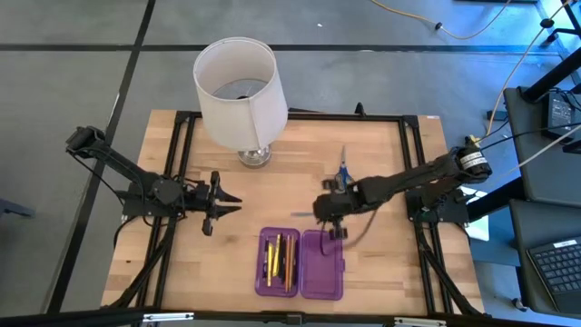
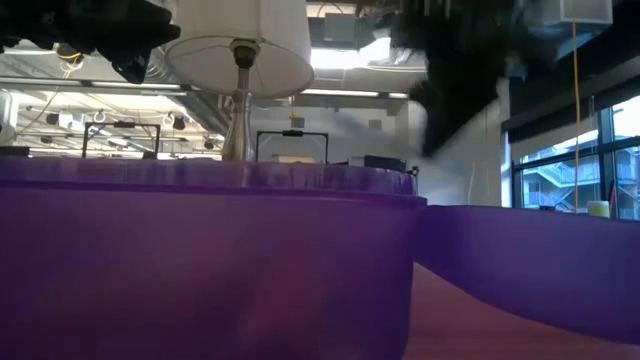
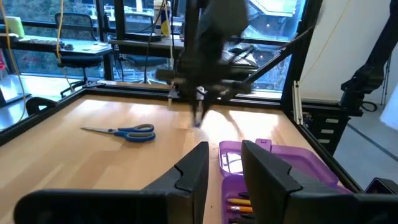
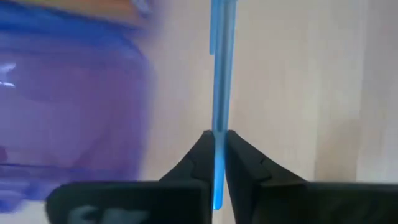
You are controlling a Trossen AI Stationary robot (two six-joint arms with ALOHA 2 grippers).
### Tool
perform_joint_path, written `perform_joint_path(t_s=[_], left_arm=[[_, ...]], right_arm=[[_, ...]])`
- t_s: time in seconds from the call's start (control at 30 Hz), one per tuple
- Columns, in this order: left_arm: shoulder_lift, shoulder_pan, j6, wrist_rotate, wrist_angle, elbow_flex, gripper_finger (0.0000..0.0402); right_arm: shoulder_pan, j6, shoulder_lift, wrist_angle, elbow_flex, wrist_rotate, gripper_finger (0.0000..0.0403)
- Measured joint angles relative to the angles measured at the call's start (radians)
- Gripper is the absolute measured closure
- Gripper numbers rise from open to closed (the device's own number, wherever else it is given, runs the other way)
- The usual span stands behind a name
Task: Pick & place school supplies into a supply box
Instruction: Put the blue pen into the violet supply box
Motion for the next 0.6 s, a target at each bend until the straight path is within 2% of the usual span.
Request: perform_joint_path(t_s=[0.13,0.37,0.6], left_arm=[[0.0,0.0,0.0,0.0,0.0,0.0,0.0313],[0.0,0.0,0.0,0.0,0.0,0.0,0.0313],[0.0,0.0,0.0,0.0,-0.007,0.0,0.0313]], right_arm=[[0.073,-0.213,-0.001,0.182,0.051,-0.002,0.0366],[0.152,-0.565,0.015,0.528,0.059,-0.006,0.0363],[0.167,-0.919,0.139,0.772,0.059,-0.005,0.0362]])
